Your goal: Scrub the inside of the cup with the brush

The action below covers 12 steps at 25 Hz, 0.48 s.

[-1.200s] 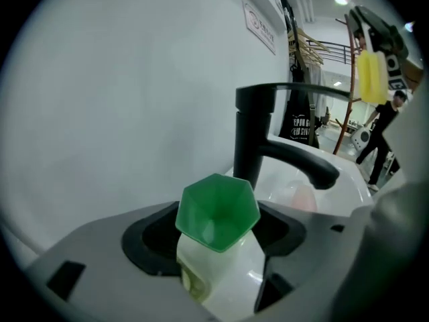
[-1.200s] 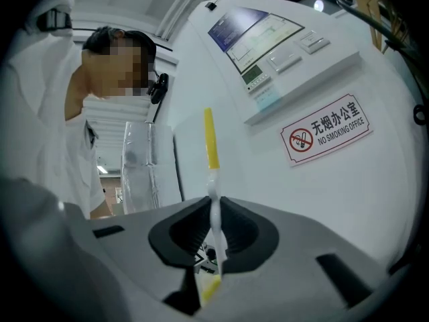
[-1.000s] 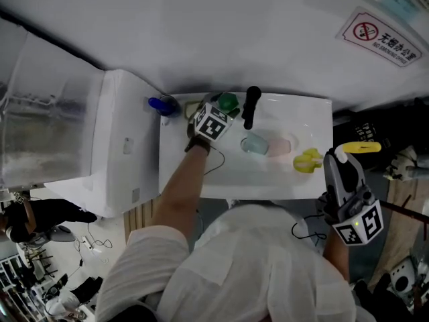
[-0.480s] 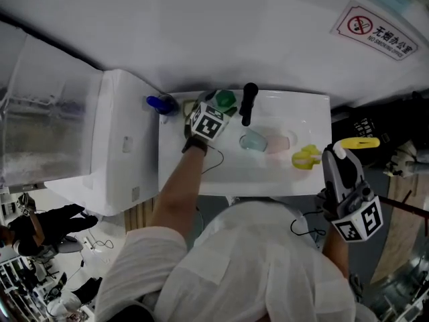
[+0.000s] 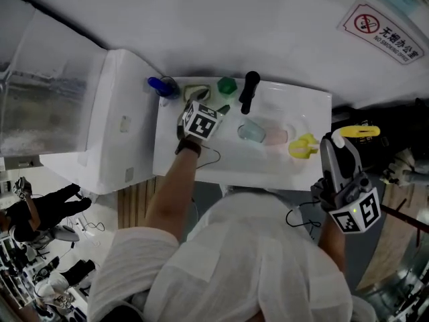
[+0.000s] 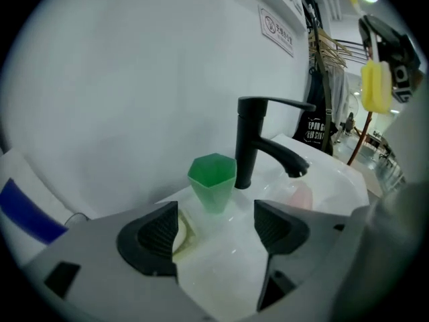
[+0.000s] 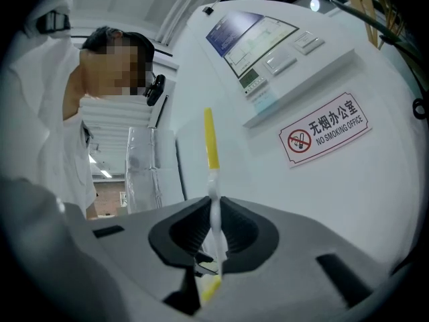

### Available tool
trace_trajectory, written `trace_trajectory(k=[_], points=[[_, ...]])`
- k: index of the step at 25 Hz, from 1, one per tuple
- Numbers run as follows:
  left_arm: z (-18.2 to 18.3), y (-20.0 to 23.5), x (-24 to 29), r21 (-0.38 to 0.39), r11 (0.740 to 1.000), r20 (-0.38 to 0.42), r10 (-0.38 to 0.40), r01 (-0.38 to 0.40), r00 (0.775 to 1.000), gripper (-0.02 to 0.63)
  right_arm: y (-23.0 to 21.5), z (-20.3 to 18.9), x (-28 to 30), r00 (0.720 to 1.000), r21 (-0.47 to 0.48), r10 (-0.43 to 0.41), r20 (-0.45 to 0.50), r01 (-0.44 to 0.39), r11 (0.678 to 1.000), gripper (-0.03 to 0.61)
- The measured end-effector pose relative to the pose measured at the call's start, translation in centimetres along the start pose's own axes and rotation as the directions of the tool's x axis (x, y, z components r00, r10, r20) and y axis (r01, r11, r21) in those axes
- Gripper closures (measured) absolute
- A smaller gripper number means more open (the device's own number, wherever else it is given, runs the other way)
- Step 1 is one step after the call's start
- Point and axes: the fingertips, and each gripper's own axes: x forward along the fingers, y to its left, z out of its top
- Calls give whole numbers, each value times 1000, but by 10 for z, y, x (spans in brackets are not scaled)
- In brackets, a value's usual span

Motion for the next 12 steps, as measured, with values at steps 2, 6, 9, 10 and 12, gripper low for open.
trace_trajectory(k=[2, 6, 9, 10, 12], points=[[-11, -9, -2, -24, 1000, -20, -2, 1, 1000, 272, -2, -1, 1, 1000, 4, 16, -3, -16, 1000, 537], [-33, -36, -2, -90, 996, -57, -30, 24, 998, 272, -6, -5, 2, 999, 14, 52, -12, -52, 999, 538], [-43, -62, 4, -147, 988, -75, -63, 51, 995, 272, -11, -9, 2, 997, 27, 78, -26, -77, 997, 537], [-45, -71, 6, -173, 983, -80, -73, 58, 994, 272, -12, -11, 2, 996, 31, 86, -30, -85, 996, 537], [-48, -87, 10, -237, 969, -95, -97, 72, 991, 272, -14, -14, 2, 994, 38, 102, -39, -100, 994, 537]])
